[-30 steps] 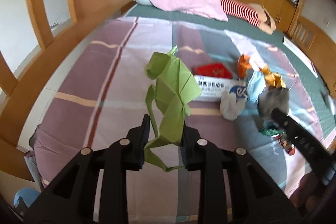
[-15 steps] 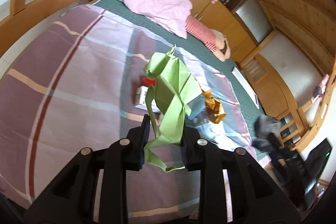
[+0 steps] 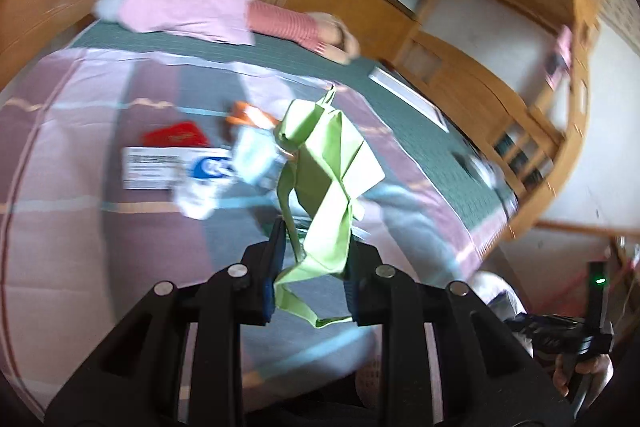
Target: Collect trash
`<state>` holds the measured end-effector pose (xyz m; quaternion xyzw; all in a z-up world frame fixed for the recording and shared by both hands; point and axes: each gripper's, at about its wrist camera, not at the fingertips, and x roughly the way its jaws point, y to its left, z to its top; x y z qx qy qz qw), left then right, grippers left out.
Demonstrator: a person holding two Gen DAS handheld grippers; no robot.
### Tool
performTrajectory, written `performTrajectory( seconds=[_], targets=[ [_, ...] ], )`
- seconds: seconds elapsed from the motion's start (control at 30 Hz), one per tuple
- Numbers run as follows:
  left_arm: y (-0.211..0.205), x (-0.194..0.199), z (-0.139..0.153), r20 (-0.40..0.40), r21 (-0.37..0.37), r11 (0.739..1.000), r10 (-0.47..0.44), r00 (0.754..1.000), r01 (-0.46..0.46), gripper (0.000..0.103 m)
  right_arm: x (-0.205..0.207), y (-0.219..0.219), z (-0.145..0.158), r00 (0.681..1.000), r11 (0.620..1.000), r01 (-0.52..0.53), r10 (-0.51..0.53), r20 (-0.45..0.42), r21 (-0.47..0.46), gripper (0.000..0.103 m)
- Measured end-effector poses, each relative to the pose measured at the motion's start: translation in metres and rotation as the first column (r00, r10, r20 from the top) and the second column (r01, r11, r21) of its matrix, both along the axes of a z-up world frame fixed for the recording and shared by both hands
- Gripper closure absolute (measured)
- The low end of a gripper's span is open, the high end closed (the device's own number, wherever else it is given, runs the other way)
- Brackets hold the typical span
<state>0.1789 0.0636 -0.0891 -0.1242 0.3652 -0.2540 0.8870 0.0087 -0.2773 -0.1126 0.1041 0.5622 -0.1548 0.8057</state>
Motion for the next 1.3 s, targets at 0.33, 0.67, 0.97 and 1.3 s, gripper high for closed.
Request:
performTrajectory(
  seconds=[0.33, 0.67, 0.97, 1.3],
  targets=[
    [-0.09, -0.038, -0.001, -0.006, -0.056, 0.951, -0.306, 0.952, 0.305, 0.076, -0.052, -0.055, 0.067, 0.894, 0.957, 0.268, -0.29, 0.342, 0.113, 0.033],
    [-0.232, -0.15, -0.029, -0.019, 0.103, 0.664, -0.743, 0.669, 0.74, 0.024, -0.065, -0.065, 0.107, 0.811, 0.952, 0.306, -0.275, 0.517, 0.027, 0.027],
    [-0.083, -0.035, 0.014, 0.011, 0.123, 0.978, -0.168, 0.986, 0.166, 0.013, 0.013, -0.009, 0.085, 0.893, 0.993, 0.106, -0.117, 0.434, 0.048, 0.025],
    [0.102, 0.022, 0.001, -0.134, 0.321, 0.822, 0.531, 0.837, -0.47, 0.007, 0.183, 0.163, -0.017, 0.926, 0.932, -0.363, 0.361, 0.112, -0.009, 0.024]
  ],
)
